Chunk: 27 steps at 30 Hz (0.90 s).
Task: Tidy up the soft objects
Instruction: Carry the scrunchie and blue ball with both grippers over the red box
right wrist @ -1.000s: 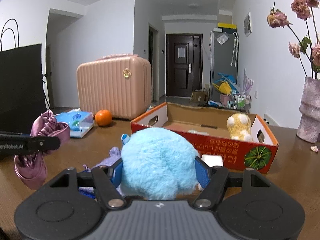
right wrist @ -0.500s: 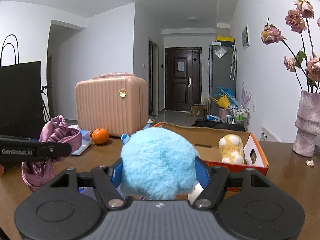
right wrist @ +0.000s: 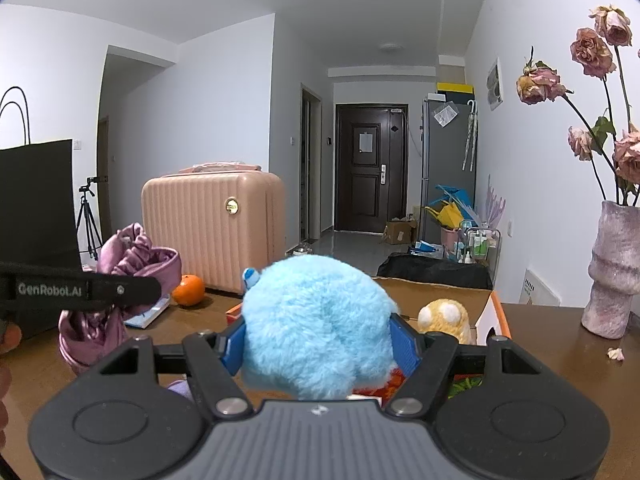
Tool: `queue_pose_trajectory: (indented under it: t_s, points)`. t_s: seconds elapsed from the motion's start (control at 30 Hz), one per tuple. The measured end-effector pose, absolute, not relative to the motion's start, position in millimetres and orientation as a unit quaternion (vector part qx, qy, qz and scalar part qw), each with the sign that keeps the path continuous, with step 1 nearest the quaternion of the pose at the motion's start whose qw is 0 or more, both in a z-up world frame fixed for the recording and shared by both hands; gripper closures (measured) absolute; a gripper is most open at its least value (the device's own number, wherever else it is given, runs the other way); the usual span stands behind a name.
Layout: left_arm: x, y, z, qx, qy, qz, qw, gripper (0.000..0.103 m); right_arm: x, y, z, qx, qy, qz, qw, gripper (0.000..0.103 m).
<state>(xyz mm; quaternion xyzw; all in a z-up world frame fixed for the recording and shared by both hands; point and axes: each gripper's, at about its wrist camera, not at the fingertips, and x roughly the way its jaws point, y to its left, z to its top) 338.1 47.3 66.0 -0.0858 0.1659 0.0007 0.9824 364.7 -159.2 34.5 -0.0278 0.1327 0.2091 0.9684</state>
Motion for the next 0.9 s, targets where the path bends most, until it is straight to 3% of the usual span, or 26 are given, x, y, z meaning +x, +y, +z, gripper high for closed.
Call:
queue_pose_trajectory:
  t_s: [0.9]
  points:
    - [428.6, 17.3, 75.8, -0.085, 0.167, -0.01, 0.982, 0.064, 437.3, -166.7, 43.4, -0.047, 0.148, 0.188, 0.97, 0.033]
